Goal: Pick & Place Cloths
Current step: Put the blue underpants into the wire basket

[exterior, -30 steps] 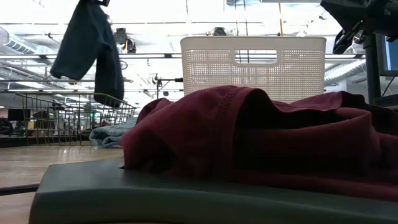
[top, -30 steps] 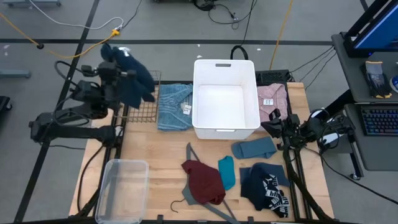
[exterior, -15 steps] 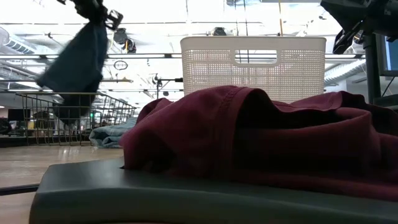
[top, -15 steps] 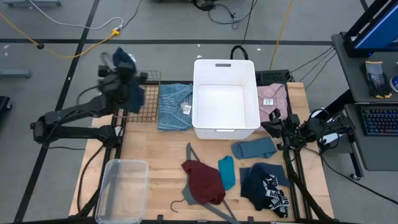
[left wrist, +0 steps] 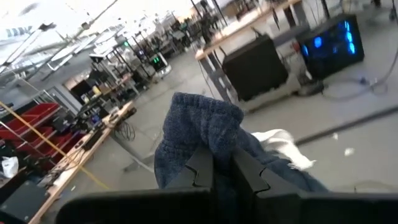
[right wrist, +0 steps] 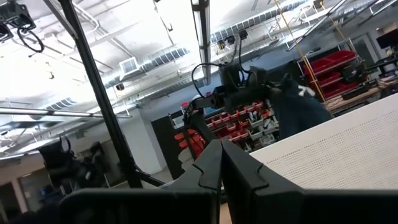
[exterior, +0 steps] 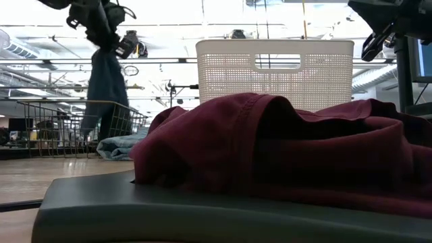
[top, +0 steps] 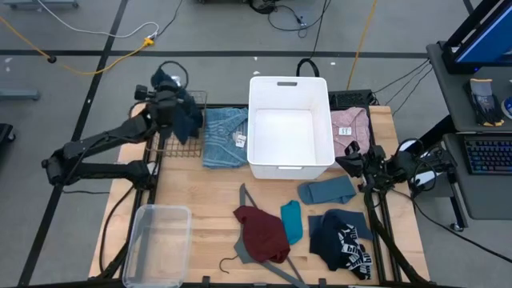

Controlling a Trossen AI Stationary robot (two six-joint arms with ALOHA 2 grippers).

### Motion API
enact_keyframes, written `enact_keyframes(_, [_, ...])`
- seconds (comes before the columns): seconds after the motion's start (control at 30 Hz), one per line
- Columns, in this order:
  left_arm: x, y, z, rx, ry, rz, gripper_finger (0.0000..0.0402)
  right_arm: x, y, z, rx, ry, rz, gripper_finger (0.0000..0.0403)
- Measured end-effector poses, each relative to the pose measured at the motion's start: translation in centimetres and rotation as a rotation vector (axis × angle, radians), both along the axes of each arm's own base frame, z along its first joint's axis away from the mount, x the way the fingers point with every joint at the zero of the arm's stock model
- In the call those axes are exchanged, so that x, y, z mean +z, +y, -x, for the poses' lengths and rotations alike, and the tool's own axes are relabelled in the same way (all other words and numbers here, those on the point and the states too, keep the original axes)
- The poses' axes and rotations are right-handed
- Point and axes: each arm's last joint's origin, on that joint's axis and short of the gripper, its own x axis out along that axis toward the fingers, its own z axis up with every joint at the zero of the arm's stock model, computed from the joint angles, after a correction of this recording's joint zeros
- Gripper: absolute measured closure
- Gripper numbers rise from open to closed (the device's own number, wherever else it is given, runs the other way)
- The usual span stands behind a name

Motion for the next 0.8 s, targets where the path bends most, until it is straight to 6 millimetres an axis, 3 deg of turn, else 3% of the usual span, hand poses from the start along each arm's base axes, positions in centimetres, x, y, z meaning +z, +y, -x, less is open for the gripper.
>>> enact_keyframes(0.47, [-3.6,-0.5,1.0,-0.061,-0.088,0.281,0.0392,0.0,0.0,0.0,0.0,0.0,0.0,0.0399])
enact_keyframes(0.8, [-6.3,0.8,0.7,-0.124,-0.132,0.513,0.039,0.0,0.0,0.0,-0.002,0.001,0.003,0.0399])
